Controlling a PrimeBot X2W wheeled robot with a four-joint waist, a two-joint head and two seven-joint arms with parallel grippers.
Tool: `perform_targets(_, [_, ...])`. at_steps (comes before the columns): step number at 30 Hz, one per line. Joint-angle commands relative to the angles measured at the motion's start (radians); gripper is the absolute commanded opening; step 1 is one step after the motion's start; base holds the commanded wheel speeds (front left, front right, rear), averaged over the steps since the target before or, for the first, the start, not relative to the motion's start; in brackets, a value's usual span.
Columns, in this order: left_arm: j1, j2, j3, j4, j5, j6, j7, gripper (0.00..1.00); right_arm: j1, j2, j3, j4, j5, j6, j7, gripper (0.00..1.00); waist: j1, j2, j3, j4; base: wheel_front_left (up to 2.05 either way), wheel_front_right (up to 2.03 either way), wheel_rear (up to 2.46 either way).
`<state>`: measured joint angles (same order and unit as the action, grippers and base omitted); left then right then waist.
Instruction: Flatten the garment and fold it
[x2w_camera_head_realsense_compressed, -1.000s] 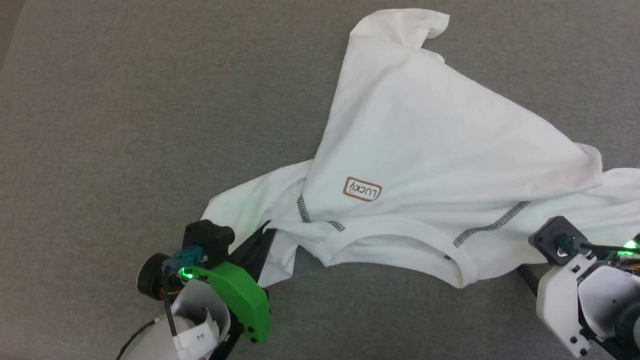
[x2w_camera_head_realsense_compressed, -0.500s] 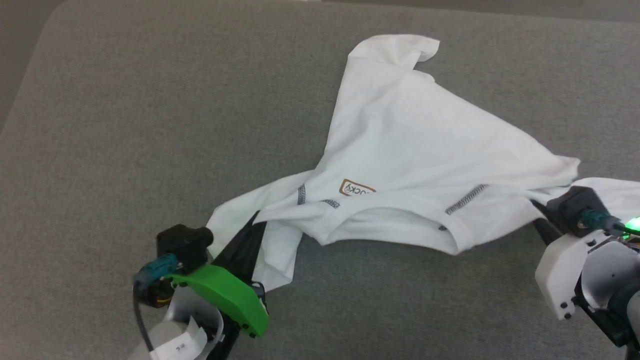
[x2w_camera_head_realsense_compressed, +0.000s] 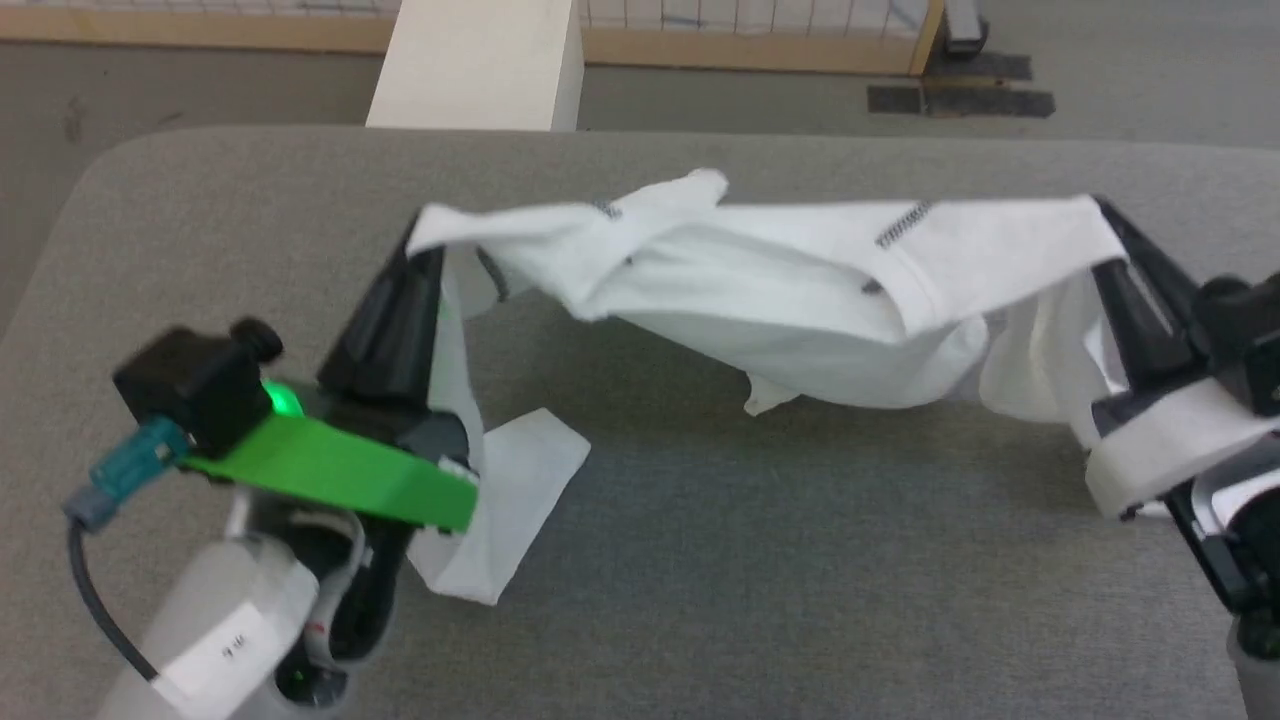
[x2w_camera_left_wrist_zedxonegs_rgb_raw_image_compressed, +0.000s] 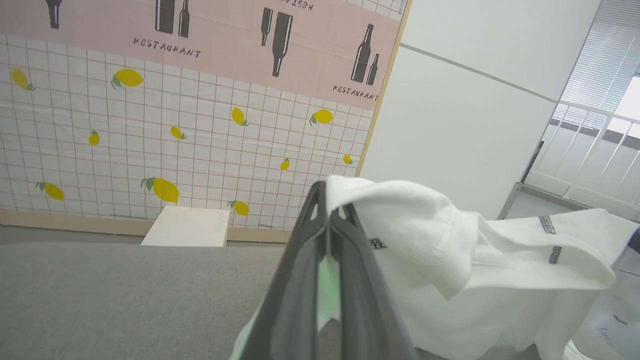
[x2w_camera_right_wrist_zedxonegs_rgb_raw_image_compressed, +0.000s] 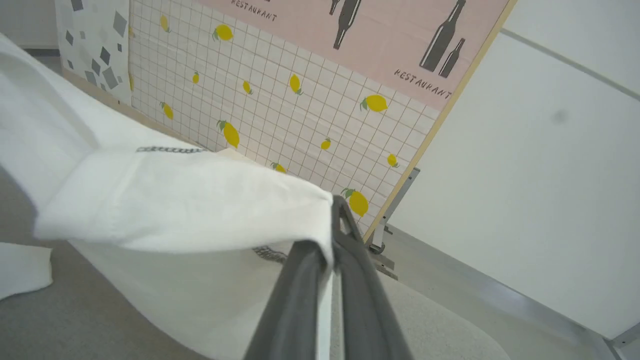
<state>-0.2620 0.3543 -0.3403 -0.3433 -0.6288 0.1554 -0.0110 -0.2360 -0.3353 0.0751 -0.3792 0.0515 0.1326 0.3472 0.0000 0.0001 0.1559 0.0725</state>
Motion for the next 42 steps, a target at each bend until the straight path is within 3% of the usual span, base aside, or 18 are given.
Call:
perform_targets(1, [-0.052, 0.020, 0.009, -0.011, 0.021, 0.002, 0.018, 0.00, -0.052, 0.001, 0.006, -0.011, -0.009, -0.002, -0.009, 0.00, 0.0000, -0.0001, -0.058, -0.037, 0.00, 0.00, 0.00])
perform_targets(12, [-0.406, 0.116, 0.055, 0.004, 0.039, -0.008, 0.235, 0.00, -0.430, -0.082, 0.104, 0.033, 0.031, -0.002, 0.029, 0.00, 0.0000, -0.0001, -0.126, -0.051, 0.00, 0.00, 0.00])
perform_targets(25, [-0.636, 0.155, 0.054, 0.074, -0.027, -0.018, 0.456, 0.00, -0.687, -0.153, 0.238, 0.134, 0.105, -0.002, 0.120, 0.00, 0.0000, -0.0001, -0.128, -0.056, 0.00, 0.00, 0.00])
perform_targets(34, [-0.794, 0.164, 0.029, 0.253, 0.004, -0.053, 0.482, 0.00, -0.878, -0.139, 0.313, 0.311, 0.117, -0.002, 0.137, 0.00, 0.0000, -0.0001, 0.026, -0.062, 0.00, 0.00, 0.00])
perform_targets(42, [-1.086, 0.134, 0.033, 0.463, 0.096, -0.064, 0.385, 0.00, -1.192, -0.105, 0.393, 0.553, 0.022, -0.002, 0.099, 0.00, 0.0000, -0.0001, 0.246, -0.067, 0.00, 0.00, 0.00])
